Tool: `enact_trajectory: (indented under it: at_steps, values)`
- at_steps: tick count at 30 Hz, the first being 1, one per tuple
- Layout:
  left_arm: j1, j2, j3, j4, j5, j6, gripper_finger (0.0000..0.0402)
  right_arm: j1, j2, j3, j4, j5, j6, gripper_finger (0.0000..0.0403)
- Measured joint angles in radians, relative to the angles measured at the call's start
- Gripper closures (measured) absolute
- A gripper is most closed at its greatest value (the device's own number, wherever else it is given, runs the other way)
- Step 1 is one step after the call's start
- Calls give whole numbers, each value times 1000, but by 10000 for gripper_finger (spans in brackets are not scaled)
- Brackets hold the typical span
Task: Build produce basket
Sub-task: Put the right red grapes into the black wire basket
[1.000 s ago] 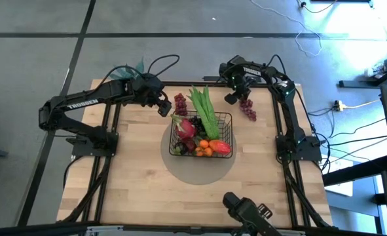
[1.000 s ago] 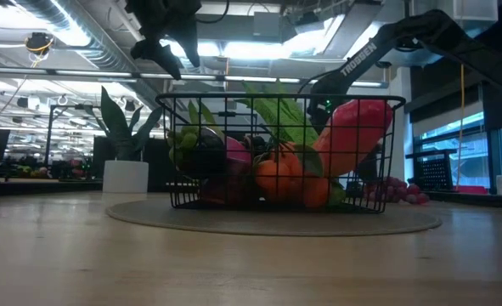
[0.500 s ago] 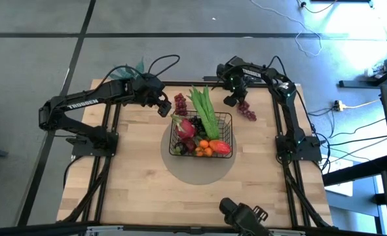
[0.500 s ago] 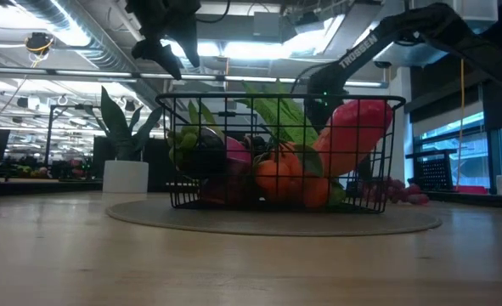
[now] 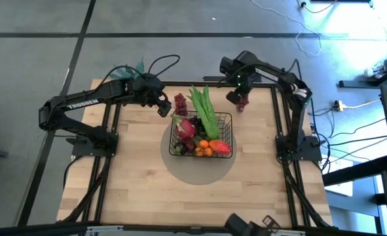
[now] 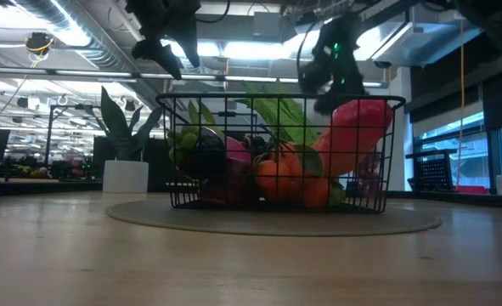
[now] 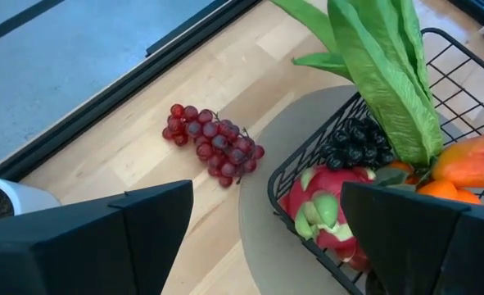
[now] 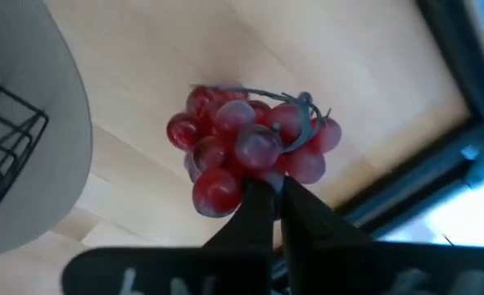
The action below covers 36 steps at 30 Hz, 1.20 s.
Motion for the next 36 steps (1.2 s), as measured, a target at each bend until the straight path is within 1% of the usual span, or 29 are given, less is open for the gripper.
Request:
enact_trajectory:
  at_steps: [5, 8, 11, 18, 23, 28, 32, 36]
  values:
    - [0, 0, 0, 0, 0, 24, 104, 45, -117, 6, -25, 78, 82, 403]
    - [0, 0, 0, 0, 0, 33, 104, 78, -175, 45, -24, 83, 129, 403]
    - [0, 0, 0, 0, 0, 35, 104, 120, -220, 114, -16, 84, 159, 403]
    - [0, 0, 0, 0, 0, 47, 104, 231, -240, 319, -18, 84, 211, 403]
    - [0, 0, 0, 0, 0, 76, 104, 313, -241, 388, -20, 71, 264, 403]
    - [0, 0, 0, -1, 0, 77, 104, 380, -241, 373, -21, 18, 317, 403]
    - [0, 0, 0, -1, 0, 78, 104, 424, -241, 324, -21, -14, 391, 403]
    - [0, 0, 0, -8, 0, 80, 104, 454, -240, 254, -19, -39, 430, 403]
